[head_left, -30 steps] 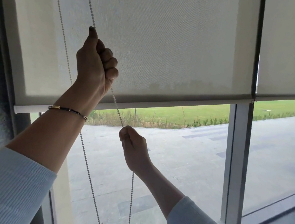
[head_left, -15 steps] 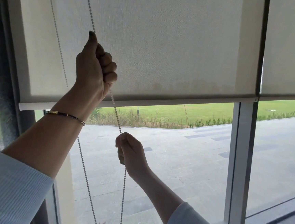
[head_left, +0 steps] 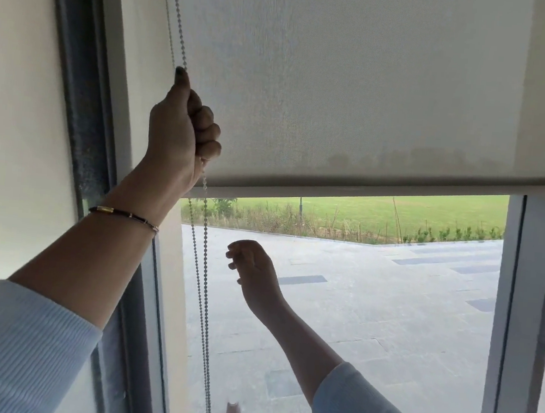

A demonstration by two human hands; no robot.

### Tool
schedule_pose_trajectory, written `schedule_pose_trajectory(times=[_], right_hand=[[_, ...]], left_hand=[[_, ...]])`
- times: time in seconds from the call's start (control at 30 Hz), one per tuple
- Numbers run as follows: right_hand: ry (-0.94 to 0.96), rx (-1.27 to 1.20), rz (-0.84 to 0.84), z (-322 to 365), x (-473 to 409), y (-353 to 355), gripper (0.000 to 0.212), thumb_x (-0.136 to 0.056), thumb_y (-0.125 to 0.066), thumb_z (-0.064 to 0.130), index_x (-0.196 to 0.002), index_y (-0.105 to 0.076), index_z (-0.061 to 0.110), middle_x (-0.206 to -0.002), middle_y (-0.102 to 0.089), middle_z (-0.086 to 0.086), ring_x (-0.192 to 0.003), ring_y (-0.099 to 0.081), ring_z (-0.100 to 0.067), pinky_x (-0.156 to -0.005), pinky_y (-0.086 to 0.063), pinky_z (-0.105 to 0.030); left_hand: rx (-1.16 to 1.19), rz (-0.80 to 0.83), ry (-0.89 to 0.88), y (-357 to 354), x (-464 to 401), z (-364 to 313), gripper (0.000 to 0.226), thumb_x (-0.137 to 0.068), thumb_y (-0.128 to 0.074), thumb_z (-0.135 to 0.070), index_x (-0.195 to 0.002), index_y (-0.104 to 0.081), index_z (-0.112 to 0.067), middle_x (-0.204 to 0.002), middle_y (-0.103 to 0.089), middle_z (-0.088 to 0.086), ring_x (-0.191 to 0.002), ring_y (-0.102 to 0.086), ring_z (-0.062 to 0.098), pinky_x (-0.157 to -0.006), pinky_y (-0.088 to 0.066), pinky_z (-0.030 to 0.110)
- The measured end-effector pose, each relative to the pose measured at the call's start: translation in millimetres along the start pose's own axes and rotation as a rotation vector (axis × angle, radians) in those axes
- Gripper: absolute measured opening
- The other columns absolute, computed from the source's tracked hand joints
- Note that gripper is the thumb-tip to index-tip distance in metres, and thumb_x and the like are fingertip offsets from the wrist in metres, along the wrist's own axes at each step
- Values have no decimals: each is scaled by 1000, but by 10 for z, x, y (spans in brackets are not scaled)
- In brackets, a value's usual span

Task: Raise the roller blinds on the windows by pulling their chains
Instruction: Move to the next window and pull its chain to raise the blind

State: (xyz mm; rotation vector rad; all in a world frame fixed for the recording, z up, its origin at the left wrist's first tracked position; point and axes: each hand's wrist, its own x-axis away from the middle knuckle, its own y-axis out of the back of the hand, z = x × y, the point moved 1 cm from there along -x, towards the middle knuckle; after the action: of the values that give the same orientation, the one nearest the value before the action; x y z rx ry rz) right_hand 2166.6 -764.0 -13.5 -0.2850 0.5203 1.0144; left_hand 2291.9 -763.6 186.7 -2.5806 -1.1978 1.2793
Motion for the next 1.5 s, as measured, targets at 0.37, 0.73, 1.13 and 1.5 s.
schedule_pose_trajectory(times=[0.37,0.73,1.13,1.5], right_hand=[[-149,-31,297,-224,57,-948,37,-98,-59,35,-129,-56,14,-118,-69,-9,-93,-62,-13,-79,-49,-29],[-182,-99,429,-393,243,-1817,14,-90,-66,19,-102,-63,25,-98,-74,-13,-81,-63,-16,-74,-47,-27],[-185,-151,513,-449,344,-1957,21,-89,-74,15,-109,-65,14,-86,-70,0,-61,-63,5,-57,-44,-10],[-162,-206,449,-272,412,-1972,31,-93,-43,-5,-91,-71,10,-52,-62,8,-46,-57,-3,-53,-43,-20]], left_hand=[[-180,-218,-9,618,250,-365,52,-103,-40,-49,-60,-22,-26,-48,-17,-10,-42,-10,8,-35,-7,19],[-231,-273,-84,721,471,-564,50,-104,-40,-46,-63,-20,-26,-49,-16,-8,-44,-8,10,-39,-7,17],[-228,-276,-93,746,587,-636,50,-104,-40,-46,-62,-20,-26,-52,-16,-7,-48,-6,12,-39,-7,17],[-252,-250,-87,713,617,-640,53,-104,-39,-46,-58,-25,-25,-49,-17,-9,-44,-8,10,-39,-8,15]])
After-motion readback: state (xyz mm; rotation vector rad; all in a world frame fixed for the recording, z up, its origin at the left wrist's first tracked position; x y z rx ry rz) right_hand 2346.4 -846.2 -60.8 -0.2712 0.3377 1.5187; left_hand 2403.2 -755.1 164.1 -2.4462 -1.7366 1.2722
